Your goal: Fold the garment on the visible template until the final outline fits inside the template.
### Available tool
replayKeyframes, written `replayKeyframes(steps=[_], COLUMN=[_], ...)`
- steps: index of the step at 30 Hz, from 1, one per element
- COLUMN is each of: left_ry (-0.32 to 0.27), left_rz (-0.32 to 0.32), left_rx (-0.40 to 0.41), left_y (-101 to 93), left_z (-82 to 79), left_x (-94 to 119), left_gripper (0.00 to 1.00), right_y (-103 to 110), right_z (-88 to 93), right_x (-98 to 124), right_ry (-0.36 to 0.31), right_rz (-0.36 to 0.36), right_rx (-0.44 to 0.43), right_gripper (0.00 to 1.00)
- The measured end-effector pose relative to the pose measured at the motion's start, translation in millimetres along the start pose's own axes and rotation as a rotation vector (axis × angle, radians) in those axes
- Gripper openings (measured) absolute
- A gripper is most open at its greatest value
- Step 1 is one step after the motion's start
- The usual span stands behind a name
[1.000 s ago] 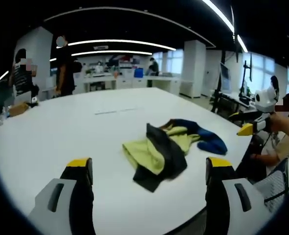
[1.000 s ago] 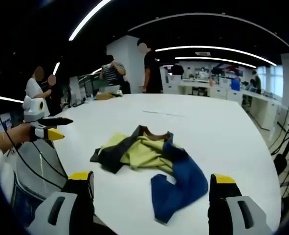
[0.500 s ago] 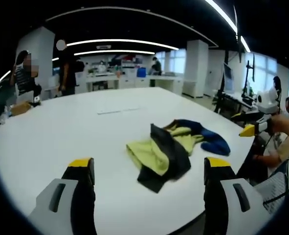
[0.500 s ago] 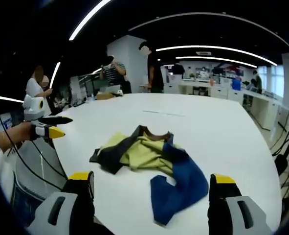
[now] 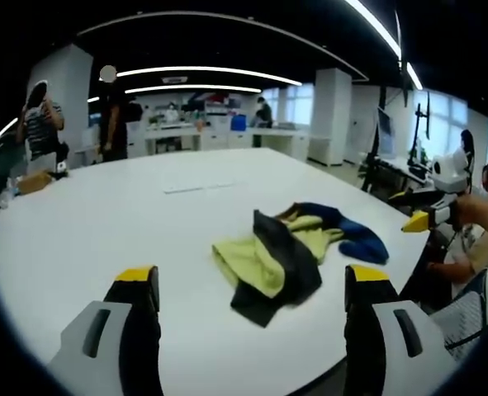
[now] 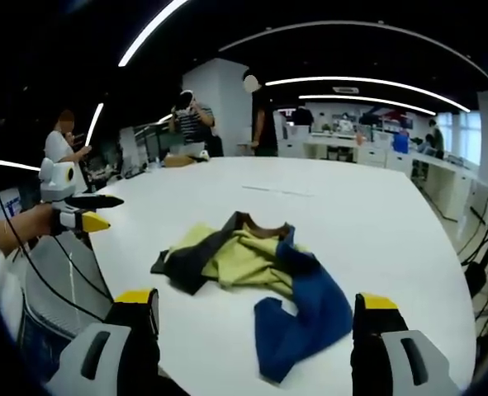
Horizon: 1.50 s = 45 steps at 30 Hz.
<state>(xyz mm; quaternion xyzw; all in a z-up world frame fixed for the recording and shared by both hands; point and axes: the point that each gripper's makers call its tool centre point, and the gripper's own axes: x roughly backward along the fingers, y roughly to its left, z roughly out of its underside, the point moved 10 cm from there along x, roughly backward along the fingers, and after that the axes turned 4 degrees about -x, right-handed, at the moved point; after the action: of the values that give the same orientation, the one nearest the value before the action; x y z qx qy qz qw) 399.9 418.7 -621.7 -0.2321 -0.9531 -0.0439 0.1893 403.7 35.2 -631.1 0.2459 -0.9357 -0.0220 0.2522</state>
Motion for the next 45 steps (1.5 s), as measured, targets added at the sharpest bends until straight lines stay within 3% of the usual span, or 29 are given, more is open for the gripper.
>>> replayKeyframes(steps=[11, 23, 30, 45], left_ry=[-0.033, -0.057, -0.048, -0.006], left_rz=[0.014, 0.071, 0.119, 0.233], left_rx=[-0.034, -0.002, -0.022, -0.036], left_y=[-4.1, -15.9, -21.8, -35.3], left_z=[-9.6, -17.7, -20.0, -19.3], left_x=[-4.2, -23.1, -39.4, -85.5], left_gripper=[0.79, 0.62, 0.54, 0.43], right_y=[-2.5, -17.8, -22.4, -31.5], right_z=[-10.0, -20.2, -21.9, -27.5], right_x=[-8.9, -33.0, -49.3, -86.0], right_ry=[-0.028, -0.046, -0.028, 0.006], right_rz=[0.002, 0.009, -0.027, -0.088], right_rx=[0.009, -0.01, 0.047, 0.164], right_gripper=[0.9, 0.58, 0.48, 0.38])
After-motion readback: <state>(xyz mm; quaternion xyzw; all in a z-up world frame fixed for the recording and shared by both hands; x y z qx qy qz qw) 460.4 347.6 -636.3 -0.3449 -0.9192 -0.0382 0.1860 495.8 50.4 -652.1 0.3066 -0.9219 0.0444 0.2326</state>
